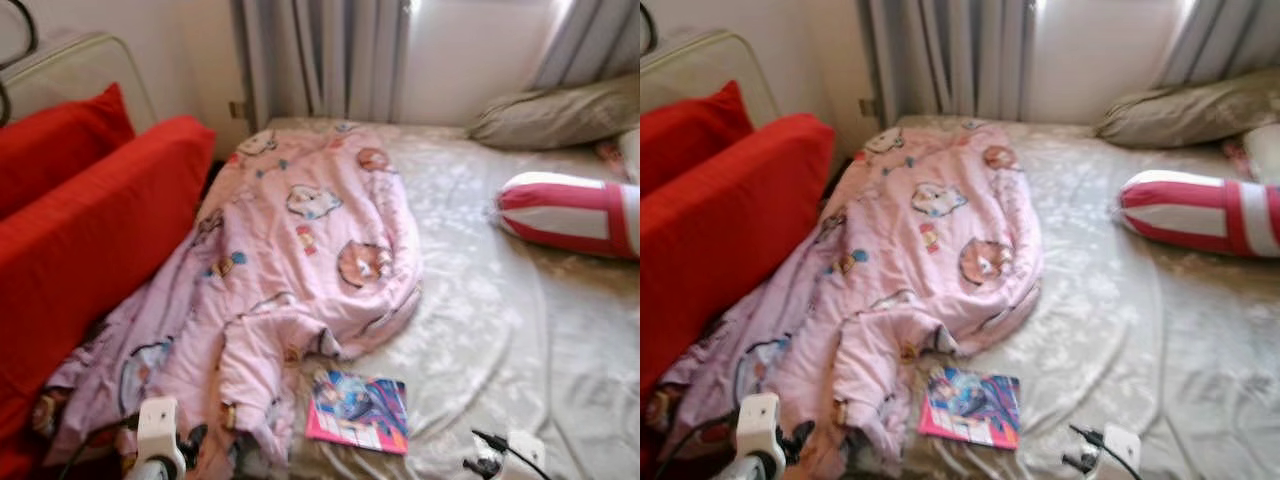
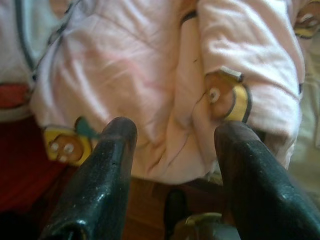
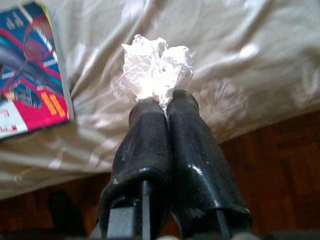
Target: Clean up the room
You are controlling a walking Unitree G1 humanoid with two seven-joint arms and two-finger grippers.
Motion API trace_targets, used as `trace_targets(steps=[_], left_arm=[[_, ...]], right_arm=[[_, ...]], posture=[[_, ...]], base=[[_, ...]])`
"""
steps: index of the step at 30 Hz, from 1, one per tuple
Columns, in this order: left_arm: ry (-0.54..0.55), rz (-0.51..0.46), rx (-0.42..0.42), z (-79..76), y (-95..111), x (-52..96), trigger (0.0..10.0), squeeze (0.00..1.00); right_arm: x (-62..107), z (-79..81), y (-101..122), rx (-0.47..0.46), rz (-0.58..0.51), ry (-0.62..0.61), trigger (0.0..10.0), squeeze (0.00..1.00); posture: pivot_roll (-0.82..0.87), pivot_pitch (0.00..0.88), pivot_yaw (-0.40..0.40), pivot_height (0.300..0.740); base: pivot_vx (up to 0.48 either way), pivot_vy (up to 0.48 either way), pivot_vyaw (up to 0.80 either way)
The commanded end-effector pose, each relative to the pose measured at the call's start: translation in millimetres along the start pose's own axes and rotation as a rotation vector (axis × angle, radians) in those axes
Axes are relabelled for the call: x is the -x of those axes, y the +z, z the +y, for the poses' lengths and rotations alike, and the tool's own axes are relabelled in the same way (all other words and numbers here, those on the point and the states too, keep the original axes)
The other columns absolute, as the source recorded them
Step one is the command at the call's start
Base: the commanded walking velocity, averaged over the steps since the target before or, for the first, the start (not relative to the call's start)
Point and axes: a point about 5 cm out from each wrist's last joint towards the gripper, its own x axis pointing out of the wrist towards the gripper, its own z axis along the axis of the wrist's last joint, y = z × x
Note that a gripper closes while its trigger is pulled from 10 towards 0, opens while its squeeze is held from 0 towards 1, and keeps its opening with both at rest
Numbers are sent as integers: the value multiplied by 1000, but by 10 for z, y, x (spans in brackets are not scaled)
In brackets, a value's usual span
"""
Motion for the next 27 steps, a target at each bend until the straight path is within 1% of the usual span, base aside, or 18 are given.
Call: trace_targets(steps=[1,3,6,7,8,9,11,12,15,18,19,20,22,23,25,27], left_arm=[[-8,39,-5,-32,-80,12,10000,0],[-42,59,-24,-107,-104,4,10000,0],[-48,54,-20,-152,-89,-9,10000,0],[-51,50,-17,-174,-82,-15,10000,0],[-51,50,-17,-174,-82,-15,10000,0],[-52,51,-15,-185,-81,-17,10000,0],[-51,51,-14,-187,-81,-18,10000,0],[-51,56,-11,-198,-98,-14,10000,0],[-51,72,-7,-208,-141,-3,10000,0],[-42,99,-6,-175,-215,26,10000,0],[-34,109,-4,-148,-242,40,10000,0],[-19,125,1,-83,-287,67,10000,0],[-9,134,2,-33,-313,86,10000,0],[-9,134,2,-33,-313,86,10000,0],[14,140,11,52,-339,114,10000,0],[16,142,11,61,-342,117,10000,0]], right_arm=[[18,-92,-35,-32,16,-31,10000,0],[33,-151,-58,-46,25,-49,10000,0],[40,-169,-78,-37,36,-41,10000,0],[36,-170,-58,-8,34,-28,10000,0],[36,-170,-58,-8,34,-28,10000,0],[36,-173,-47,6,29,-21,10000,0],[37,-173,-46,4,27,-18,10000,0],[40,-156,-69,27,36,0,10000,0],[49,-126,-125,25,52,7,10000,0],[53,-134,-137,23,58,4,10000,0],[54,-136,-141,22,60,3,10000,0],[52,-123,-144,28,61,8,10000,0],[51,-106,-144,35,58,18,10000,0],[51,-106,-144,35,58,18,10000,0],[52,-98,-150,43,60,25,10000,0],[52,-97,-152,43,60,25,10000,0]], posture=[[7,0,33,740],[-4,0,31,740],[-18,0,23,740],[-21,0,21,740],[-21,0,21,740],[-25,0,21,740],[-25,0,21,740],[-32,0,23,740],[-33,0,29,740],[-24,0,27,740],[-22,0,28,740],[-17,0,28,740],[-13,0,29,740],[-13,0,29,740],[-11,0,33,740],[-11,0,33,740]], base=[[0,0,0],[0,0,0],[0,0,0],[0,0,0],[0,0,0],[0,0,431],[0,0,431],[0,0,800],[0,0,800],[0,0,800],[0,0,800],[0,0,800],[0,0,800],[0,0,800],[0,0,800],[0,0,800]])
